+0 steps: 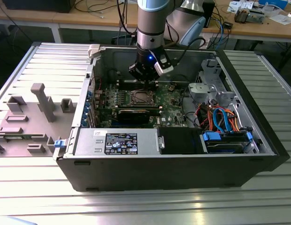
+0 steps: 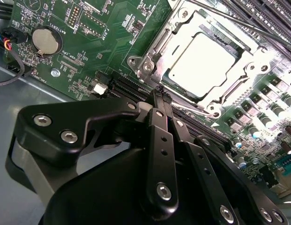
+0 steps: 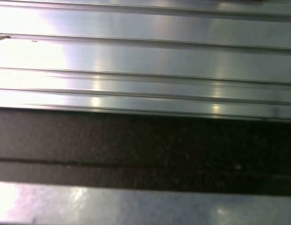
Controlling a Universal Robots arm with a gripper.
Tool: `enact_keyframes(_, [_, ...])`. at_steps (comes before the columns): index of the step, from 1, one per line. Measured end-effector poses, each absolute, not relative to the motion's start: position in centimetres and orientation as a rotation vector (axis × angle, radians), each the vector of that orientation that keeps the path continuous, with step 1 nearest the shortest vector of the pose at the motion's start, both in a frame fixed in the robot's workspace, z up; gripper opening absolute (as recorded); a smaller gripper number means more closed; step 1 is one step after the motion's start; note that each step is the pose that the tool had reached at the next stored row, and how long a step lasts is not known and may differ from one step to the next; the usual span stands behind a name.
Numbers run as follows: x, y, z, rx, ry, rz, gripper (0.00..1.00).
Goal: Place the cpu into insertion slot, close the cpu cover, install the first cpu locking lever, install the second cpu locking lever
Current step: 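Install the first cpu locking lever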
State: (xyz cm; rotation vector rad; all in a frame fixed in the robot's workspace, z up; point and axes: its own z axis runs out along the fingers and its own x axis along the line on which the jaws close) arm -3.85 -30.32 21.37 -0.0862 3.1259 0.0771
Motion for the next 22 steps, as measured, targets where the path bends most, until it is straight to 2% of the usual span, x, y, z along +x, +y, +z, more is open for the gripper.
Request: enact_keyframes(22, [-3.81,-30.32,20.86,-0.086,3.126,0.076,0.11])
